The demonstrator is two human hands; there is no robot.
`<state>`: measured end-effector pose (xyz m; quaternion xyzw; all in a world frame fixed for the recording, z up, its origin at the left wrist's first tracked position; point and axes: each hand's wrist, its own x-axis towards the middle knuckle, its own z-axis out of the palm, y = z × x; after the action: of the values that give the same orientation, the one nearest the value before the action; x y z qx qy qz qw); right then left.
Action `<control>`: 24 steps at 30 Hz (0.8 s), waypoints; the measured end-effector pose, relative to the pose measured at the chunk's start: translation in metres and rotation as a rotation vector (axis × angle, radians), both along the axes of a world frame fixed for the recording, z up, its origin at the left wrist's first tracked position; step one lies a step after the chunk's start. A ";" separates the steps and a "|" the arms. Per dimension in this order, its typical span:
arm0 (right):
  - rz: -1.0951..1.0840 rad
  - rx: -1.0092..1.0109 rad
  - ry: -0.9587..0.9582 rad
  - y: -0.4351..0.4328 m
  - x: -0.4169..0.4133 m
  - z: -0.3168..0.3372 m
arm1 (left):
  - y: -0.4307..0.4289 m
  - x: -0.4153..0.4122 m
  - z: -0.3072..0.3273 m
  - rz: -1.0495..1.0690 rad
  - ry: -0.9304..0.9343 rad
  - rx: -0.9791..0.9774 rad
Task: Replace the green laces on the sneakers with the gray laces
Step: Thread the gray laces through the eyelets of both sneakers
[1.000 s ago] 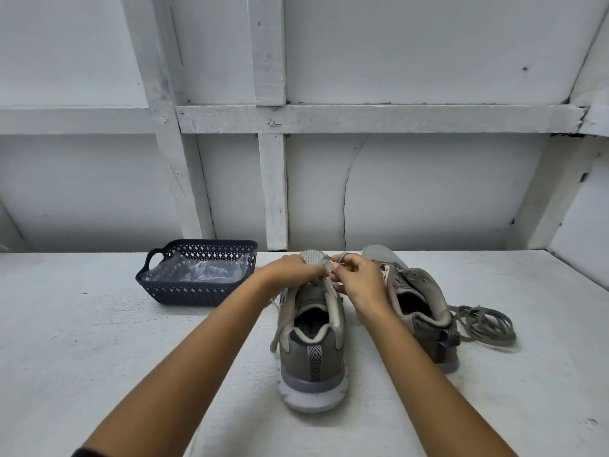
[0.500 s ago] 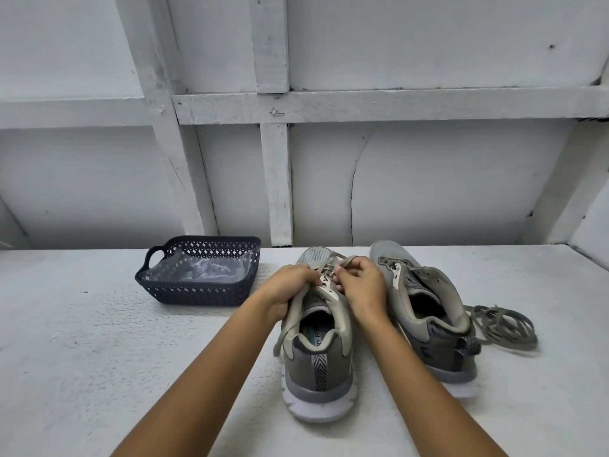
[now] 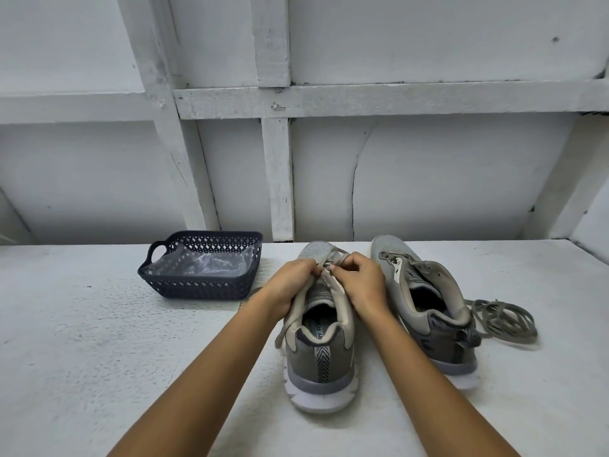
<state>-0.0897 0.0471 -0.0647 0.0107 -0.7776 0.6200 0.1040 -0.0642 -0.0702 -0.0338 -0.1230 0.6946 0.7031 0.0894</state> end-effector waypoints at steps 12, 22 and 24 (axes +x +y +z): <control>0.285 0.103 -0.099 0.005 0.038 0.009 | -0.006 -0.027 -0.029 0.010 -0.014 -0.375; 0.172 0.043 -0.050 0.003 0.048 0.002 | -0.017 0.018 0.020 0.211 0.246 -0.114; 0.165 0.022 -0.052 0.003 0.049 0.001 | -0.027 0.027 0.031 0.234 0.362 0.111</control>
<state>-0.0404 0.0502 -0.0632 0.0596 -0.7832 0.6181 0.0325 -0.0375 -0.0975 -0.0023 -0.0694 0.6407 0.7563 -0.1125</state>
